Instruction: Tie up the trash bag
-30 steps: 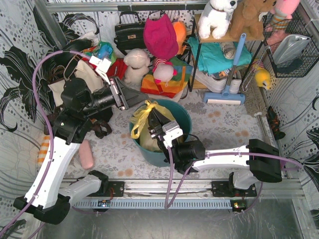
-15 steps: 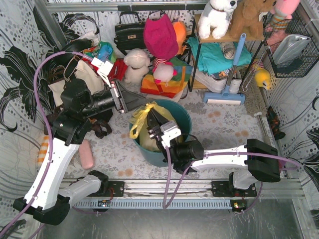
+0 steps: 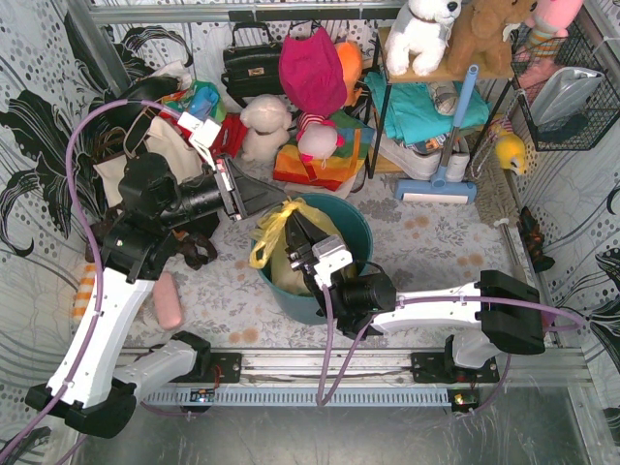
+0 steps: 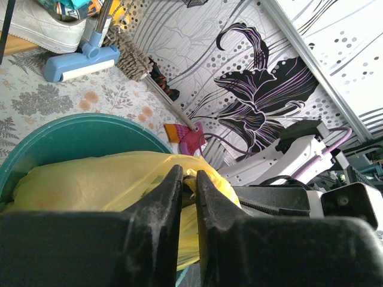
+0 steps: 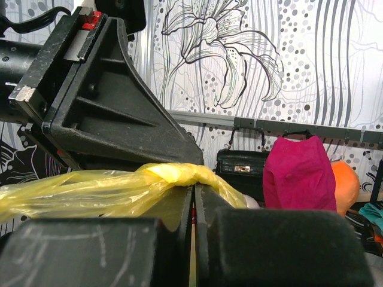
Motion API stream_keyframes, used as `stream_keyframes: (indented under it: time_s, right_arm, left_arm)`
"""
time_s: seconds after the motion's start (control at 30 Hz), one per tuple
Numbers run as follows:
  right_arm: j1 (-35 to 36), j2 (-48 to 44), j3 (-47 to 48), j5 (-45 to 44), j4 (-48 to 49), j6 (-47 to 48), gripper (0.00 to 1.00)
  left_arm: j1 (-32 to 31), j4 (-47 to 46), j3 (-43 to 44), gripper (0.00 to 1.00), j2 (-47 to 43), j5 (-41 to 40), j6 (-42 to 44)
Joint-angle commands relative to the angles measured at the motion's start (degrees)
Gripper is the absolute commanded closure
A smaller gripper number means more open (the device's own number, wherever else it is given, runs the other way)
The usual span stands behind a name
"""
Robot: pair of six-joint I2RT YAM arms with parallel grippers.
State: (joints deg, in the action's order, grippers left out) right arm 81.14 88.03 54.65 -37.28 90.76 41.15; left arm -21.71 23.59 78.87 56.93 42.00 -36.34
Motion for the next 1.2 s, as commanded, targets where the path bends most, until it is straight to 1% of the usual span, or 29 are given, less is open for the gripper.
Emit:
stream_keyframes:
  time_s: [0.0, 0.1, 0.17, 0.2, 0.33, 0.47, 0.53, 0.7, 0.83, 1.0, 1.07, 1.17]
  right_arm:
    - [0.3, 0.2, 2.2, -0.5, 3.6, -1.1, 1.00]
    - [0.2, 0.1, 2.1, -0.5, 3.8, -1.0, 1.00]
    - [0.3, 0.2, 2.1, -0.6, 3.9, -1.0, 1.00]
    - [0.3, 0.1, 2.1, -0.7, 3.9, -1.0, 1.00]
    - [0.3, -0.6, 1.6, -1.0, 2.5, -2.3, 1.00]
    - [0.3, -3.2, 0.1, -1.6, -0.8, -6.1, 1.00]
    - [0.4, -5.5, -1.3, -1.6, -3.8, -10.0, 0.94]
    - [0.5, -12.8, -4.2, -1.2, -14.4, -19.3, 0.82]
    - [0.5, -19.1, -6.3, 1.2, -27.0, -28.0, 0.71]
    - [0.5, -26.5, -6.3, 6.8, -43.3, -36.7, 0.58]
    - [0.5, -28.8, -5.6, 8.0, -48.4, -39.1, 0.55]
    - [0.5, -31.5, -4.2, 7.1, -53.9, -42.3, 0.54]
  left_arm:
    - [-0.2, -2.3, -1.0, 0.81, -0.6, 2.3, 0.1]
    - [-0.1, -4.2, -1.8, 0.89, -0.8, 3.2, -0.9]
    - [-0.1, -5.2, -1.9, 0.98, -1.0, 3.4, -1.3]
    - [-0.2, -5.9, -2.0, 1.00, -1.2, 3.3, -1.4]
    - [-0.2, -7.9, -2.1, 1.00, -2.2, 1.6, -1.4]
    - [-0.1, -9.8, -2.2, 1.00, -2.4, 0.1, -1.5]
    - [-0.2, -10.9, -2.5, 1.00, -2.2, 0.0, -1.8]
    - [-0.1, -13.1, -3.0, 1.00, -1.7, 0.3, -2.4]
    - [-0.2, -13.5, -2.9, 1.00, -1.4, 0.5, -2.1]
    - [-0.2, -14.8, -2.6, 1.00, -1.1, 0.3, -2.1]
    - [-0.2, -15.1, -2.2, 1.00, -0.7, 0.2, -2.0]
    - [-0.2, -16.2, -1.3, 1.00, 0.1, 0.4, -2.1]
